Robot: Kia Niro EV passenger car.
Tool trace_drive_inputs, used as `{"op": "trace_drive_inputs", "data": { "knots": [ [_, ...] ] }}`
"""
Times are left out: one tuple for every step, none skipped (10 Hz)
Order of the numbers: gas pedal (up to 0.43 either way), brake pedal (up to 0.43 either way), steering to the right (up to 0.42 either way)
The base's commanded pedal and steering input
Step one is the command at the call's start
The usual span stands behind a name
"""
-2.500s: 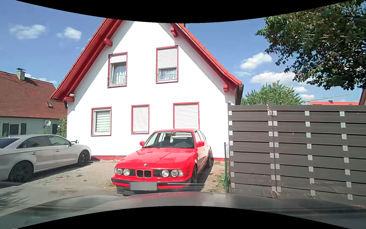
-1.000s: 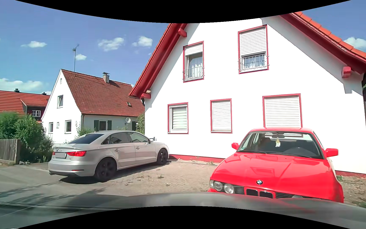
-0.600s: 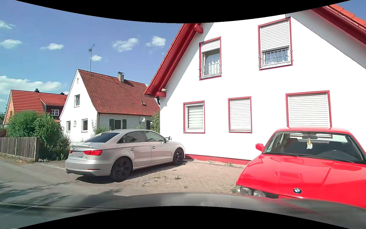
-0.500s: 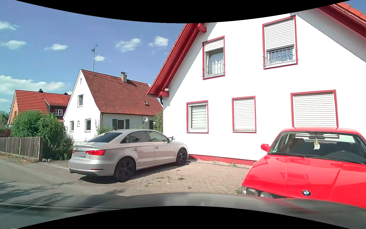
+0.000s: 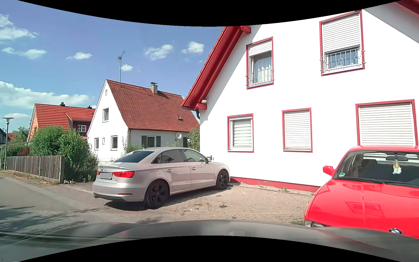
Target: Follow the waypoints while adhering to traffic rules and regulations
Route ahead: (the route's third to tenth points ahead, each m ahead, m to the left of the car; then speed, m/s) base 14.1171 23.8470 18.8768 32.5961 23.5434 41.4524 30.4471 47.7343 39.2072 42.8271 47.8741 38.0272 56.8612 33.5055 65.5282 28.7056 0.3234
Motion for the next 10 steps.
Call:
{"op": "trace_drive_inputs", "data": {
  "knots": [
    [0.197,0.091,-0.973],
    [0.197,0.067,-0.973],
    [0.169,0.067,-0.972],
    [0.169,0.067,-0.973],
    [0.169,0.067,-0.972],
    [0.169,0.049,-0.972],
    [0.169,0.043,-0.972],
    [0.169,0.024,-0.973],
    [0.169,0.000,-0.973],
    [0.169,0.000,-0.972]
  ]
}}
